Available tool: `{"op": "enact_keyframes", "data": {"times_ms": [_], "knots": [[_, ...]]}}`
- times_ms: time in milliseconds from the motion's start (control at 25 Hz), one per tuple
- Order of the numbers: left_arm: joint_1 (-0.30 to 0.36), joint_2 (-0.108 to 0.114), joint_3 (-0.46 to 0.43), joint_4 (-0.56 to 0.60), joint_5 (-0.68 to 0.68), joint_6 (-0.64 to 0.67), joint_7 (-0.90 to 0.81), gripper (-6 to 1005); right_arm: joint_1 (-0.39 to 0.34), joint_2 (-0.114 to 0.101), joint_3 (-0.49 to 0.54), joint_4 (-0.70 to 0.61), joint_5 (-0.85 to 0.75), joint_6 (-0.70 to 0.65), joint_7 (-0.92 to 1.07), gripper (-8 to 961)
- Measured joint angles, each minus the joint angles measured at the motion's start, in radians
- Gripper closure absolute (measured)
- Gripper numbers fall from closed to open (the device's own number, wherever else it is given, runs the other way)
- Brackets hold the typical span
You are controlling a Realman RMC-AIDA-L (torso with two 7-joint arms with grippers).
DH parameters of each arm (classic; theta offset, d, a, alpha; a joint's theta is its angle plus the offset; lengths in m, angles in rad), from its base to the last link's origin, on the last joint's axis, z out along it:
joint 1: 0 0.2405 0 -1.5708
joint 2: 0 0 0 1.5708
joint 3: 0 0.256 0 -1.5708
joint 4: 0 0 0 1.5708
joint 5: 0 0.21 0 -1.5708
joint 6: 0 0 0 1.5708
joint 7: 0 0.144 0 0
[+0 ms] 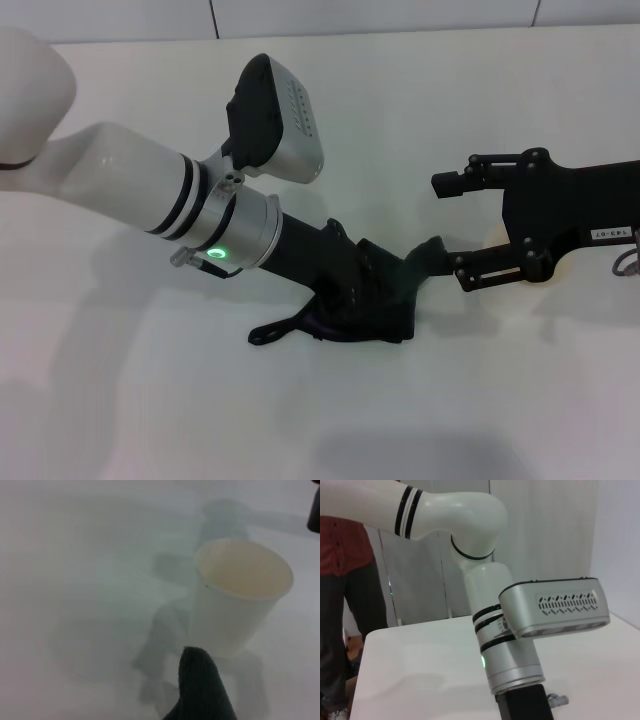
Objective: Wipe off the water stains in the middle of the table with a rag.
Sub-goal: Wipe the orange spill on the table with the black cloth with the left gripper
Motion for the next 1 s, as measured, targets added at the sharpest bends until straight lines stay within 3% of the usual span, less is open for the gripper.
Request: {"op": "enact_keyframes", "data": {"times_ms": [360, 680, 1000], "knots": [[0.001, 0.0, 0.018, -0.001, -0.001, 0.002, 0.0, 932, 0.0, 0.0, 0.0, 0.0, 0.008, -0.001, -0.001, 124], [0.009, 0.012, 0.004, -0.001, 0.015, -0.097, -0.011, 931, 0.0, 0.0, -0.002, 0.0, 0.009, -0.005, -0.002, 123], [0.026, 0.013, -0.14, 0.01, 0.127, -0.127, -0.014, 931, -0.004, 0.0, -0.002, 0.0, 0.011, -0.005, -0.002, 124]]}}
